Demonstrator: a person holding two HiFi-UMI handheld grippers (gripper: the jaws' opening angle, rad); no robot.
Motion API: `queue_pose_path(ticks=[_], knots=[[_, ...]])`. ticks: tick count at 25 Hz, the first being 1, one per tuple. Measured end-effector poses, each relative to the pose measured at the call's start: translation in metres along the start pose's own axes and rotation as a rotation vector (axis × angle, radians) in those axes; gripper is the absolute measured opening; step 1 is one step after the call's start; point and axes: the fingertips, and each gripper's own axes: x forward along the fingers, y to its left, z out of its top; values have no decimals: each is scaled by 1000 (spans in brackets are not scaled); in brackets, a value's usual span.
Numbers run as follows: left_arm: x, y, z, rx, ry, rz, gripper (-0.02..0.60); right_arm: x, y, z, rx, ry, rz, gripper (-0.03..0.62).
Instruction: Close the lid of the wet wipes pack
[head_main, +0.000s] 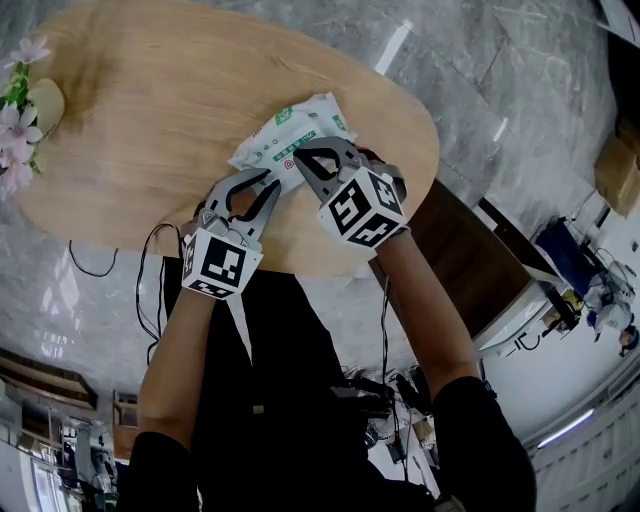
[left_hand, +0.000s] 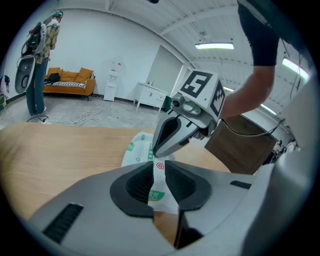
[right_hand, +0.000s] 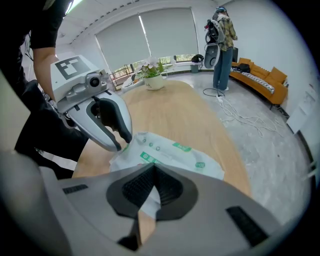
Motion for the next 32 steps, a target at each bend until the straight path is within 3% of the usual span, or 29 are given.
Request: queue_pose_path(ticks=[11,18,23,27,32], knots=[[-18,7,-3,1,-17,-1,81,6,0,3,39,4,-35,11],[-48,6,30,73,-25,-37,74,-43,-7,34,311,-251,-164,11],[-94,-1,94,160,-74,-75,61,-122,-1,86,369,-403,-270,11],[-154,-9,168,203,-148,-97,43,-212,10,148,458,-615,-333,11],[-233,-17,271,289,-270,-150,34,-335,25,234,407,-828,-486,11]])
